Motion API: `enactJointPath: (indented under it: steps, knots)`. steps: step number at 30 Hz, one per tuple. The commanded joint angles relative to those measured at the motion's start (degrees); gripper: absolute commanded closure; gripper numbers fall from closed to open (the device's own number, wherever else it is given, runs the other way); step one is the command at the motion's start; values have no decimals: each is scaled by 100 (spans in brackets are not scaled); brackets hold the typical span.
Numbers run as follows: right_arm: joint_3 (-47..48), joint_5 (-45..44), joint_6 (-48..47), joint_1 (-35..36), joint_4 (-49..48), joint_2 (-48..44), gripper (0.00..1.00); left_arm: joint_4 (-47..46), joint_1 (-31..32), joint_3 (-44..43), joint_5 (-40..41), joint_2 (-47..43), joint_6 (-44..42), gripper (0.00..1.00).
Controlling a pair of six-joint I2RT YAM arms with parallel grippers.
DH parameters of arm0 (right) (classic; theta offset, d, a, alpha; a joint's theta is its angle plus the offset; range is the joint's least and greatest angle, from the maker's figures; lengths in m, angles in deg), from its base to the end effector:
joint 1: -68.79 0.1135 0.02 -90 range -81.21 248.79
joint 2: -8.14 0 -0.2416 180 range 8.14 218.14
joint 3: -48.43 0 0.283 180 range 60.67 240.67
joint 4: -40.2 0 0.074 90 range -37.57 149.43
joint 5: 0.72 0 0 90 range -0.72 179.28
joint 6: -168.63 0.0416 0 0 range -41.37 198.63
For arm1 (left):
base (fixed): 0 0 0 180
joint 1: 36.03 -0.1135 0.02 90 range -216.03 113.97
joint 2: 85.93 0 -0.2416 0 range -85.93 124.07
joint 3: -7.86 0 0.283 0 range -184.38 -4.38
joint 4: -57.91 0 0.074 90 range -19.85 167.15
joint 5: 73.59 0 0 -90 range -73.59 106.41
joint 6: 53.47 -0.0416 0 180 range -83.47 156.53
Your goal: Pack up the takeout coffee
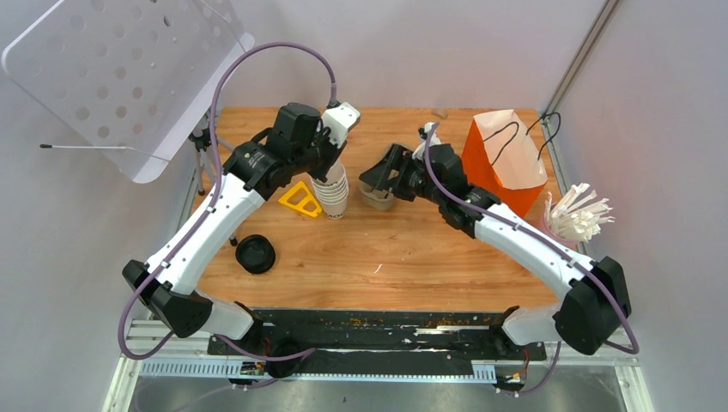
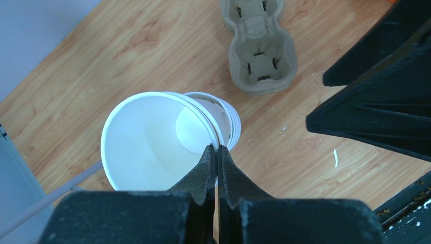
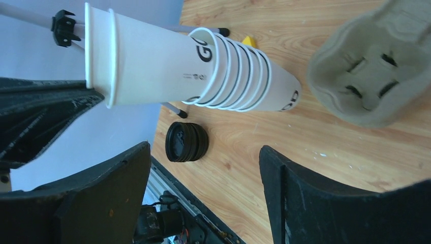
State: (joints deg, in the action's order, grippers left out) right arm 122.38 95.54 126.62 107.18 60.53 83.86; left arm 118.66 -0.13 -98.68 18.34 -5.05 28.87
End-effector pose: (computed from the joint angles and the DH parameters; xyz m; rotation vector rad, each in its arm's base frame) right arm 0.2716 0.2210 0.2955 0.0996 2.1186 1.0611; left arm 0.2692 -0.1932 0.4082 0.7959 2.0436 -0.2421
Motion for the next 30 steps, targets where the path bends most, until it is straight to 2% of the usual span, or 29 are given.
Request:
enactJointPath:
  steps: [1, 9, 30]
  knots:
    - [540, 608, 53, -64, -757, 333, 22, -304, -13, 30, -71, -108, -159, 100]
    - [1028, 937, 209, -73, -1192, 930, 22, -365, -11, 96, -138, -58, -166, 100]
    - [1476, 908, 386, -71, -905, 1654, 27, -390, -13, 28, -158, -38, -112, 100]
